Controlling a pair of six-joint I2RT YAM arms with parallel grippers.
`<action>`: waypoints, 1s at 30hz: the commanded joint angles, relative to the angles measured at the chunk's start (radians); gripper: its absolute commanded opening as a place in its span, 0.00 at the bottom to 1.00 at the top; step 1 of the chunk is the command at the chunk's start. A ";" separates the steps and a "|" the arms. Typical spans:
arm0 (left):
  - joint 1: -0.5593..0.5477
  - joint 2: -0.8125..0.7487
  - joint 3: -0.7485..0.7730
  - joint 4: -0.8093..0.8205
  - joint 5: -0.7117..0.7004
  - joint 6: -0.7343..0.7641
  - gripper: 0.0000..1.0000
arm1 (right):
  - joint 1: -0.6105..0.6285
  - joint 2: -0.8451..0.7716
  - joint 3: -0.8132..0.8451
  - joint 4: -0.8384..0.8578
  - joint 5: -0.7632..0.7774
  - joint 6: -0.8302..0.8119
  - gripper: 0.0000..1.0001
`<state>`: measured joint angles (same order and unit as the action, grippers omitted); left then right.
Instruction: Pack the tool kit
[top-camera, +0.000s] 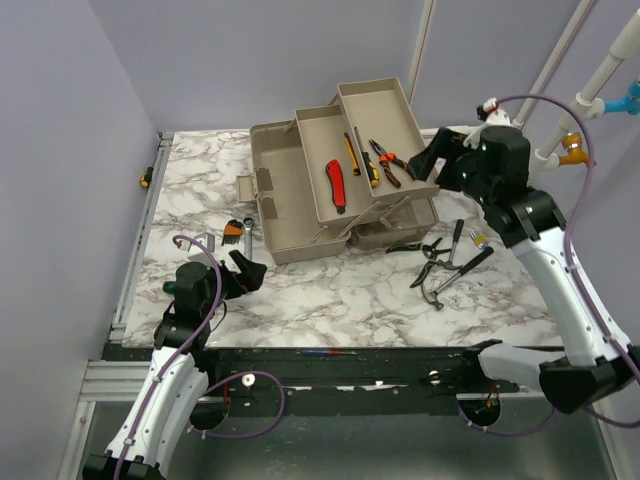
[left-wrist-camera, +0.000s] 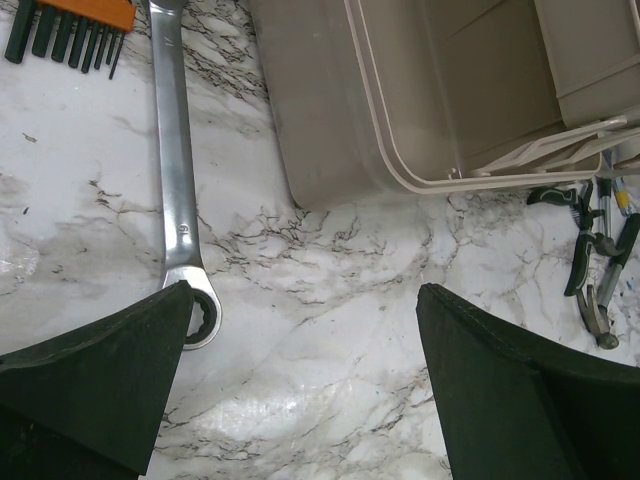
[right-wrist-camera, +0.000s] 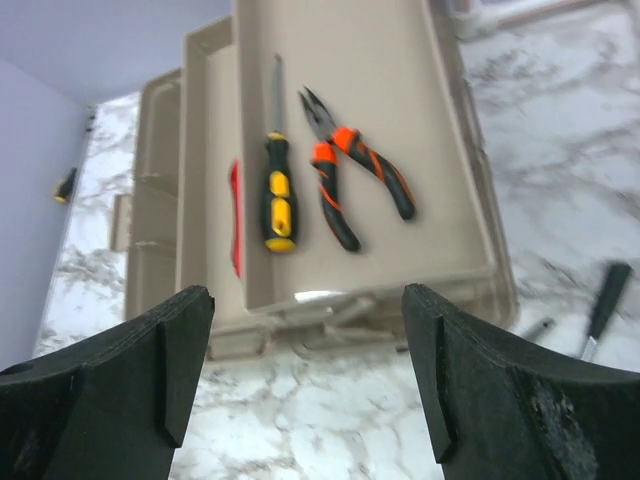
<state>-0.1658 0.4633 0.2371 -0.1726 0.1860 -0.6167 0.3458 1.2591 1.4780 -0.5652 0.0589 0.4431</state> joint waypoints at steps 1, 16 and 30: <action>-0.001 -0.005 -0.009 0.026 -0.011 0.011 0.96 | 0.004 -0.147 -0.167 -0.129 0.168 0.012 0.84; -0.002 -0.005 -0.009 0.029 -0.011 0.009 0.96 | 0.004 -0.463 -0.622 -0.364 0.544 0.563 0.71; -0.001 -0.007 -0.010 0.027 -0.005 0.012 0.96 | -0.102 -0.163 -0.786 0.029 0.425 0.399 0.64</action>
<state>-0.1658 0.4618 0.2367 -0.1719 0.1864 -0.6167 0.2977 1.0424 0.7120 -0.6895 0.4927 0.9092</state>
